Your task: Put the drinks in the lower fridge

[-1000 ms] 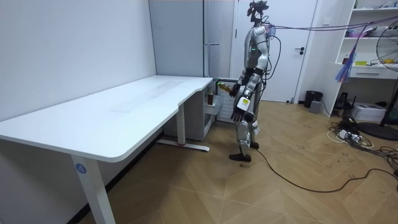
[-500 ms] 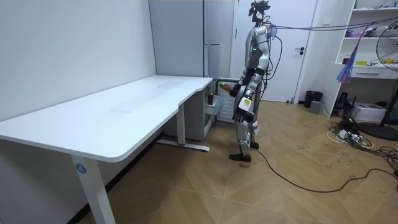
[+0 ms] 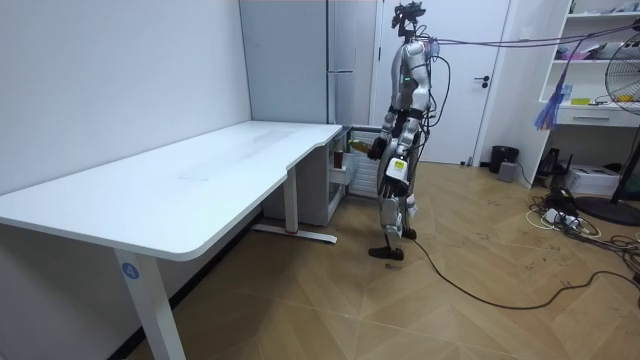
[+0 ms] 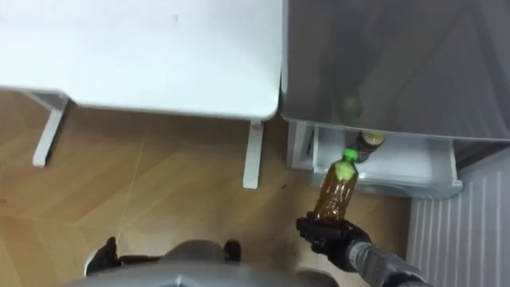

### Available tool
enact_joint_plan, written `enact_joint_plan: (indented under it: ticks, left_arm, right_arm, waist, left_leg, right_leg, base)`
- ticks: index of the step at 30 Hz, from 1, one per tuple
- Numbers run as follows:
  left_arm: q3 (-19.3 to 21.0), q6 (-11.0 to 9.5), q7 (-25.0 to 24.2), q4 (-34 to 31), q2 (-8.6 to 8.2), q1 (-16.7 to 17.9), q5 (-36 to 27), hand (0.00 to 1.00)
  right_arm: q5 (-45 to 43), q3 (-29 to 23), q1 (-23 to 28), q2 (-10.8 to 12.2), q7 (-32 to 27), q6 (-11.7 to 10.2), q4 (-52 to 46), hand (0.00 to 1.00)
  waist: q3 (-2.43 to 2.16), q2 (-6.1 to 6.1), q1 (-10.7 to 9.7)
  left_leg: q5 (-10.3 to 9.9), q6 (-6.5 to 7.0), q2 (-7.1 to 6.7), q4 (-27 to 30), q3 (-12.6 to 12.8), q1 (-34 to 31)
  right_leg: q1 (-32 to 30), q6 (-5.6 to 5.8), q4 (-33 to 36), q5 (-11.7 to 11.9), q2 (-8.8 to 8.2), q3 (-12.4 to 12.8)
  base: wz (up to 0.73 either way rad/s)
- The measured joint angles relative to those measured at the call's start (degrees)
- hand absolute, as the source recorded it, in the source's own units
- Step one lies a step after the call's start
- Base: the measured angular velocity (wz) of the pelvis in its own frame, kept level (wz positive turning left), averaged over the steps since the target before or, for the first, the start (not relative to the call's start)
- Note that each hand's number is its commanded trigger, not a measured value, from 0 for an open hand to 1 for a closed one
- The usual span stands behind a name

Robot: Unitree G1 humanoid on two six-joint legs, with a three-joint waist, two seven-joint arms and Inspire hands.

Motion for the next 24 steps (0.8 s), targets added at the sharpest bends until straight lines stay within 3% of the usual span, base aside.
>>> enact_joint_plan:
  ticks: [1,4,8,12,17,19,24]
  left_arm:
    - [-0.42,0.0,-0.55,1.47,0.09,-1.47,0.46,0.0]
    - [-1.63,0.03,-2.26,3.73,0.4,-4.61,2.33,0.0]
    - [-1.58,-0.09,-4.63,4.08,0.56,-7.32,2.58,0.0]
    - [-1.65,-0.1,-4.99,4.48,1.23,-8.1,2.39,0.0]
    - [-4.38,-0.04,-4.89,4.13,2.42,-8.79,2.51,0.0]
    - [-5.8,0.18,-4.91,4.05,3.28,-9.01,2.54,0.0]
    - [-8.34,0.42,-4.68,2.94,5.21,-9.07,3.79,0.0]
  right_arm:
    - [0.07,-0.02,-1.47,-0.11,0.0,-0.03,0.59,1.0]
    - [0.1,0.06,-4.87,-0.3,-0.03,-0.04,2.64,1.0]
    - [-1.12,-0.19,-9.24,-0.98,-0.04,0.14,4.67,1.0]
    - [-1.2,-0.1,-10.46,-2.24,-0.04,0.71,4.67,1.0]
    - [-1.05,0.08,-13.77,-5.23,-0.13,2.14,4.46,1.0]
    - [-1.01,0.1,-14.87,-6.17,-0.33,2.18,4.09,1.0]
    - [6.97,0.02,-18.39,-7.85,-0.66,2.27,3.46,1.0]
  waist:
    - [0.3,-0.08,0.03]
    - [0.62,-0.13,0.66]
    - [1.29,0.72,1.81]
    - [1.53,0.84,3.12]
    - [2.08,-0.2,5.17]
    - [2.09,-0.52,5.54]
    - [2.2,-1.13,5.76]
  left_leg:
    - [0.18,0.07,0.02,0.28,0.02,-0.92]
    - [0.27,0.29,-0.01,2.06,0.02,-4.51]
    - [0.43,0.79,0.12,5.56,-0.65,-11.68]
    - [0.58,0.97,-0.25,8.26,-1.5,-16.49]
    - [0.73,0.77,-0.61,12.42,-1.62,-23.4]
    - [1.04,0.6,-0.63,13.24,-1.64,-25.18]
    - [1.38,0.28,-1.03,16.25,-1.23,-30.47]
  right_leg:
    - [-1.1,0.0,0.8,0.0,-0.11,-0.12]
    - [-4.4,-0.01,1.97,-0.01,-0.23,-0.1]
    - [-11.52,-0.37,6.36,-0.47,-0.46,-0.09]
    - [-17.0,-0.61,11.61,-1.97,-1.13,0.27]
    - [-25.96,-1.28,20.09,-4.94,-2.14,2.36]
    - [-28.56,-1.58,21.98,-5.37,-2.34,2.56]
    - [-35.22,-2.33,28.56,-6.94,-3.64,3.48]
  base:
    - [0.07]
    - [0.04]
    - [0.03]
    - [0.06]
    - [0.01]
    - [0.0]
    - [-0.01]
